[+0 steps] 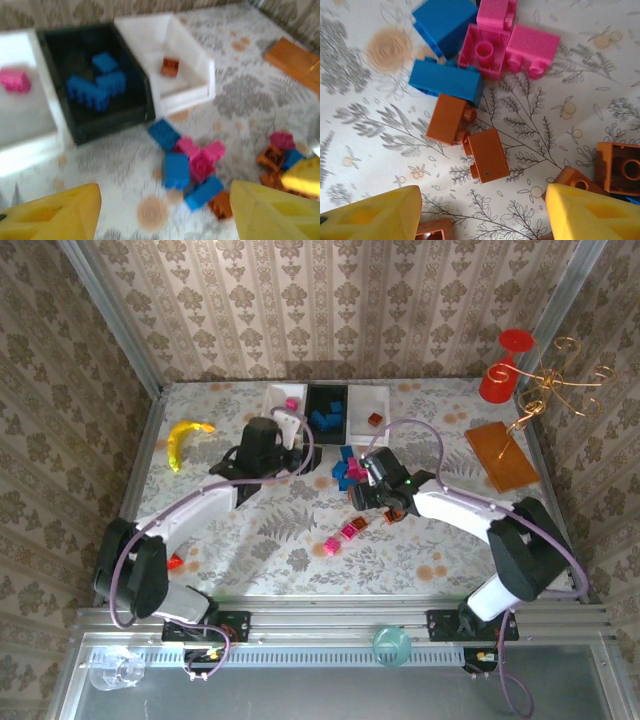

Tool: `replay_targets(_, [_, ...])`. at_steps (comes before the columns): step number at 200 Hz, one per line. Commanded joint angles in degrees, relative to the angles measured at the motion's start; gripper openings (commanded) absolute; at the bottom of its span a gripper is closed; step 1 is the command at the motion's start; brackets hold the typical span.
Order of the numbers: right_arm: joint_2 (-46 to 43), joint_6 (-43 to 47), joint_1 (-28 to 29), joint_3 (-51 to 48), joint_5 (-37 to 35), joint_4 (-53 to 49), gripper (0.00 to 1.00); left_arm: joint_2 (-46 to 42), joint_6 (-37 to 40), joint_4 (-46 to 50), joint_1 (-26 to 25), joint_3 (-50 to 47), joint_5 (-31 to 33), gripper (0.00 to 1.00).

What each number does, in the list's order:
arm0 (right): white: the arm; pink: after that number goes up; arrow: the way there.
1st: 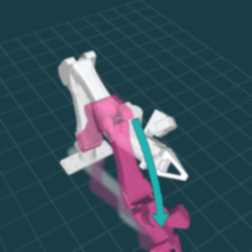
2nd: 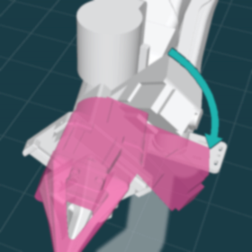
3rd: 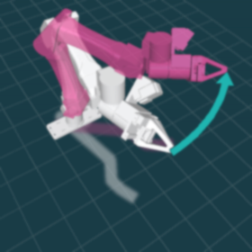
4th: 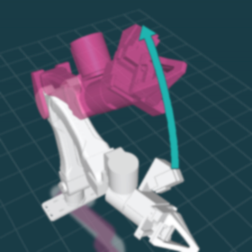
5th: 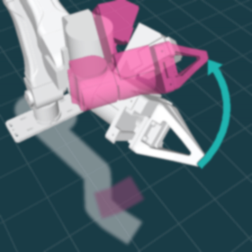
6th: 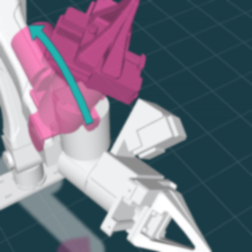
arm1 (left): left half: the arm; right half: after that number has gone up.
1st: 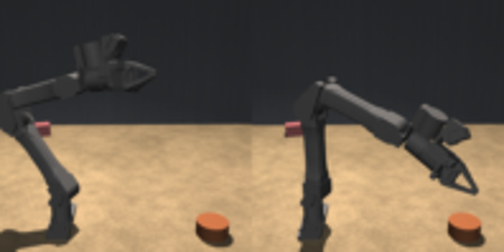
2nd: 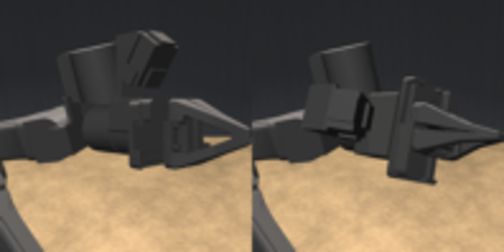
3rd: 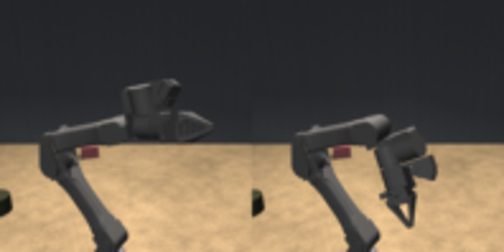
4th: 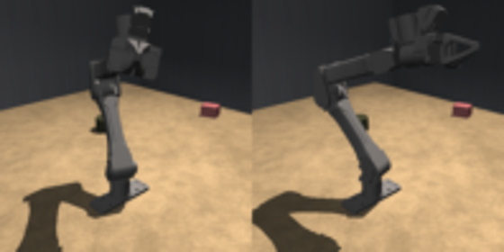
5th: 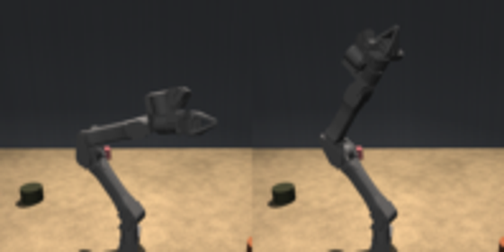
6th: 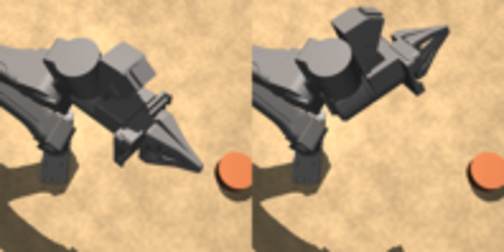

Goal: Sort the legos into containers by color
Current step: Pick up the lego from the center of the table, then place the lego in the container.

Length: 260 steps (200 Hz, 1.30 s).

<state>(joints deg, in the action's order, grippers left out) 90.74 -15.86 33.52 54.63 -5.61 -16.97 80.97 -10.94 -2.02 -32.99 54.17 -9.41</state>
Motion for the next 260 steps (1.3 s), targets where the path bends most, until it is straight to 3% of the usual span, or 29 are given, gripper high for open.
replay_targets(1, [4.5,4.2,0.2,4.0,-2.1,-7.5,0.67,-5.0,-1.9,1.3,0.4,-5.0,-0.1,0.70])
replay_targets(43, [13.3,7.1,0.1,9.7,-2.3,-7.2,0.57,-9.4,-1.8,0.9,1.2,-9.1,0.2,0.71])
replay_targets(81, [17.5,7.9,0.2,13.6,-2.2,-8.9,0.41,-9.2,-1.8,0.3,1.6,-9.7,-0.1,0.71])
replay_targets(110, [14.3,7.6,0.2,12.5,-3.0,-11.8,0.31,-9.2,-2.3,-0.8,1.6,-10.6,-0.6,0.71])
replay_targets(139, [6.4,6.6,-0.5,8.9,-4.2,-13.4,0.29,-8.9,-3.1,-2.3,1.6,-10.7,-1.5,0.71])
replay_targets(178, [1.4,1.7,-6.6,11.0,7.3,-2.2,0.29,-9.1,-4.0,-4.8,1.5,-11.0,-2.3,0.71])
replay_targets(216, [10.3,-3.8,-11.3,22.5,5.9,6.6,0.29,-8.7,-5.6,-7.5,1.6,-12.5,-3.2,0.72])
replay_targets(260, [26.9,-7.3,-14.6,40.3,1.9,4.5,0.30,-6.8,-4.1,-1.6,1.5,-9.3,-7.0,0.73])
